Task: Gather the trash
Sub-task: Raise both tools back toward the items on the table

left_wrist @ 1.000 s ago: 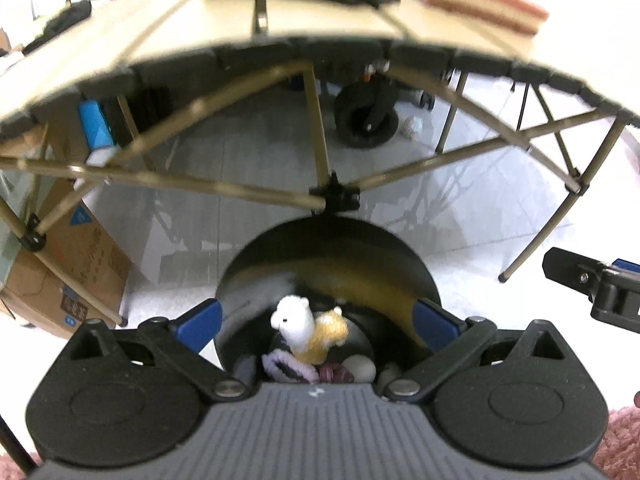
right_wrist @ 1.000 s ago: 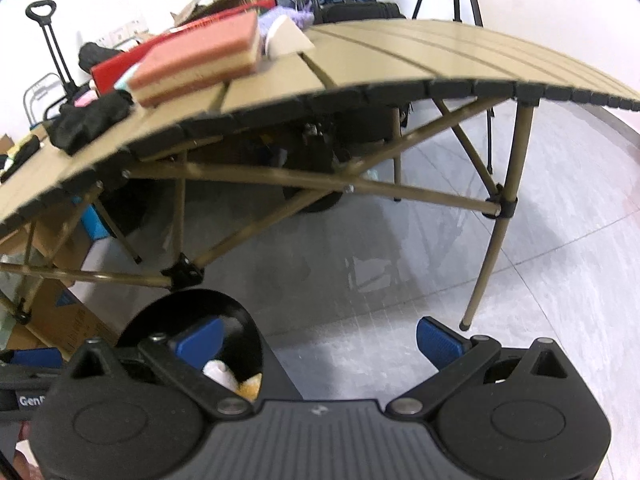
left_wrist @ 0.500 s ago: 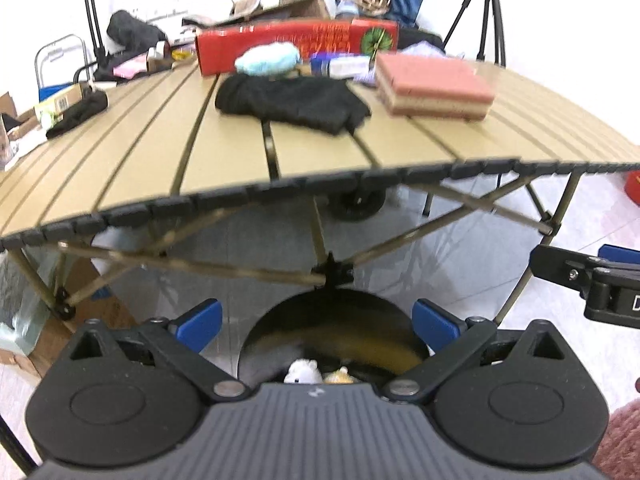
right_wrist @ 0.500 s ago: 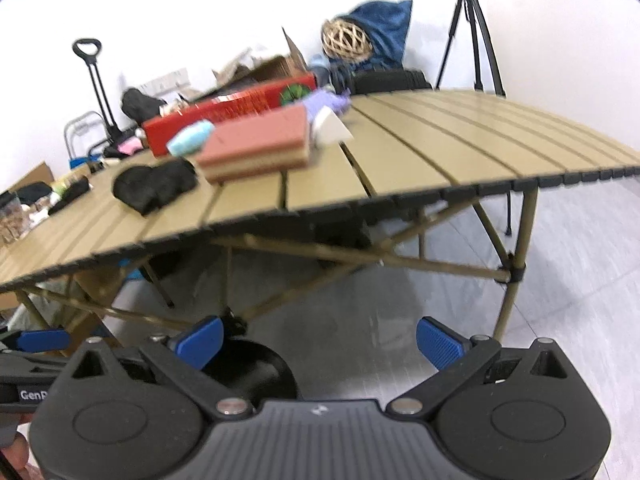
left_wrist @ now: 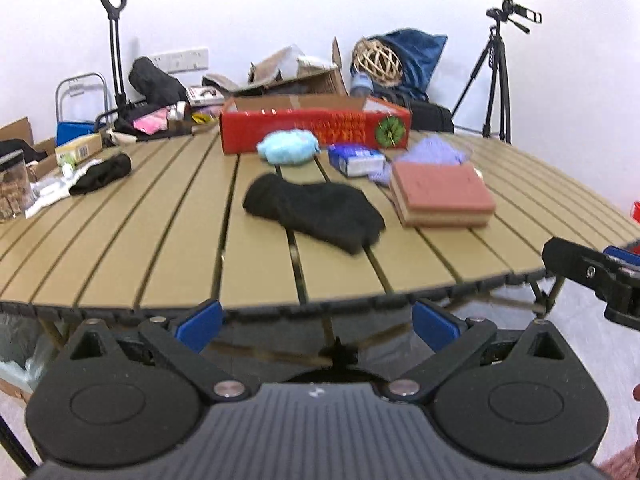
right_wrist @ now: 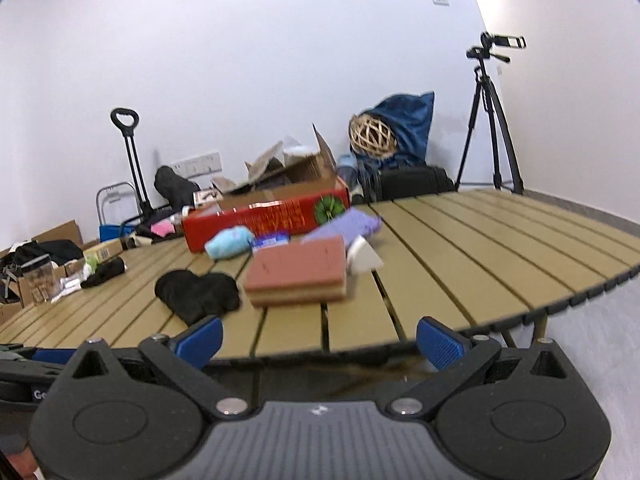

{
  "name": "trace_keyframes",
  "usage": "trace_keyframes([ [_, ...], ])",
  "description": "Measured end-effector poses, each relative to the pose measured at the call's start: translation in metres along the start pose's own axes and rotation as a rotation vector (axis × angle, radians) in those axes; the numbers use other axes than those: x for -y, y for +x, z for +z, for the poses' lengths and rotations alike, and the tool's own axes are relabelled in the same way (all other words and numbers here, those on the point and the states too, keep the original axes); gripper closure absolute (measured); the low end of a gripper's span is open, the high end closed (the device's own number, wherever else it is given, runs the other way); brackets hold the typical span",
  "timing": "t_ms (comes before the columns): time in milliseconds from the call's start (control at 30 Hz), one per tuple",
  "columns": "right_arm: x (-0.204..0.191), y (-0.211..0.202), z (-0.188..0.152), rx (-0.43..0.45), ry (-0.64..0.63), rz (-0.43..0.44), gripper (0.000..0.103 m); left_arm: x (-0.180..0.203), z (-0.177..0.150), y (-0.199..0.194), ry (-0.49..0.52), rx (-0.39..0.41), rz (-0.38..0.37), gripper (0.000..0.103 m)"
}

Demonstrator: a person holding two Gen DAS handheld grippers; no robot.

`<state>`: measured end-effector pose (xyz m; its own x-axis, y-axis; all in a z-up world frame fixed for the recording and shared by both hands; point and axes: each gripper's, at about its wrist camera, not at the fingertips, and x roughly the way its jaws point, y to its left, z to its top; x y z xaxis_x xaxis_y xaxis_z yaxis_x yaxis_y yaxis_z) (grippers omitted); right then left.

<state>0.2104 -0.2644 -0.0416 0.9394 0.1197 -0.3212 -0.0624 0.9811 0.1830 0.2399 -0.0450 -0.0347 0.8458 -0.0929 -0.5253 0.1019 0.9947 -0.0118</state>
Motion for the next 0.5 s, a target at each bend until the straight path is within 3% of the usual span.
trace_keyframes([
  [500, -0.021, 0.045, 0.029, 0.065, -0.045, -0.016, 0.0, -0.022, 0.042, 0.01, -0.062, 0.119, 0.08, 0.0],
])
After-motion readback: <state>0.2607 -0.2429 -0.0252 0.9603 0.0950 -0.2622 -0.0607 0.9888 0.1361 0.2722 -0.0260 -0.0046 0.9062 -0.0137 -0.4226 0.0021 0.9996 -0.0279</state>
